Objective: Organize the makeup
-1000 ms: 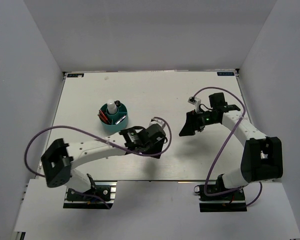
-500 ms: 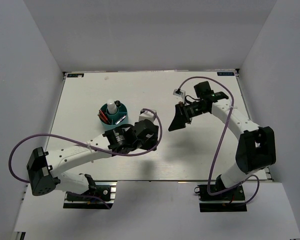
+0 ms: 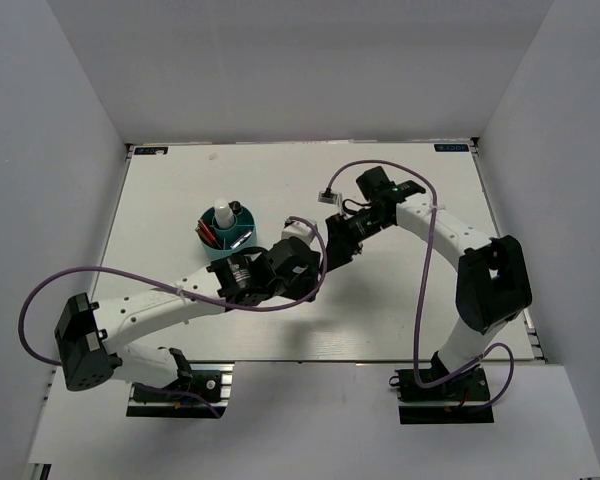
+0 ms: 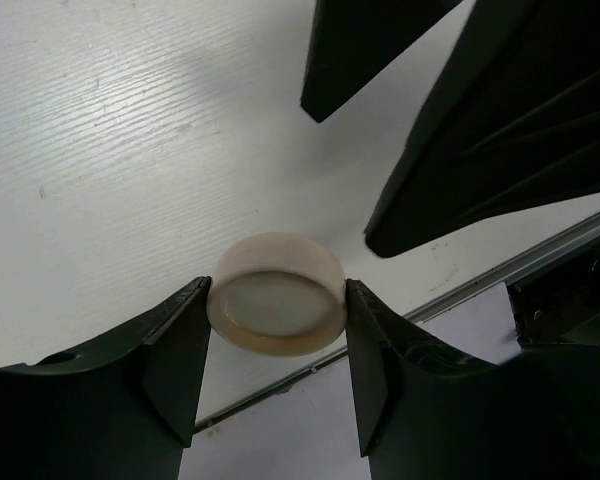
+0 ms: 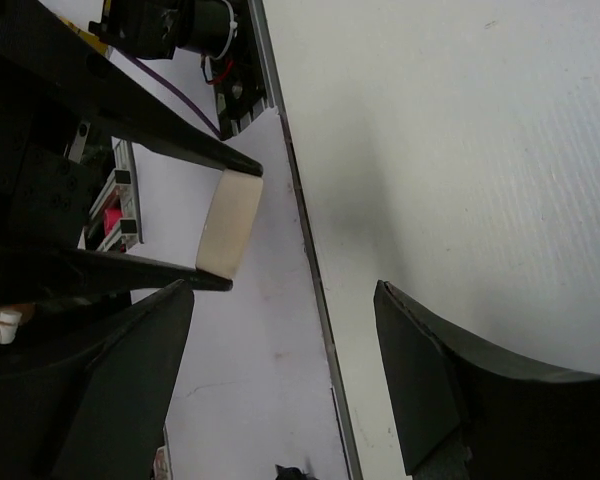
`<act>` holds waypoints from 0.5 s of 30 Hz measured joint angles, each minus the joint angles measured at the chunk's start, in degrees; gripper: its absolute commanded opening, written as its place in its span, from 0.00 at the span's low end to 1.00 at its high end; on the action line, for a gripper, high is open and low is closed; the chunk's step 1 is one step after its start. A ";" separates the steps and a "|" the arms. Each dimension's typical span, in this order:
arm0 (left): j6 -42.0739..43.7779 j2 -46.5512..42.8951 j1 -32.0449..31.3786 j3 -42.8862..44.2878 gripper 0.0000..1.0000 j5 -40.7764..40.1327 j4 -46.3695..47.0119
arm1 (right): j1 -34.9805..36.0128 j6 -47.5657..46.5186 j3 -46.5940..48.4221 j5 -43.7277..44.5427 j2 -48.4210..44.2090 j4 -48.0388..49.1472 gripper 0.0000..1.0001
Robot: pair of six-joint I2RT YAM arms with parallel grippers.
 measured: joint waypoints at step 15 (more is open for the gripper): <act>1.84 2.03 0.00 1.55 0.43 2.32 1.97 | 3.96 0.15 3.30 -0.07 3.67 -1.36 0.69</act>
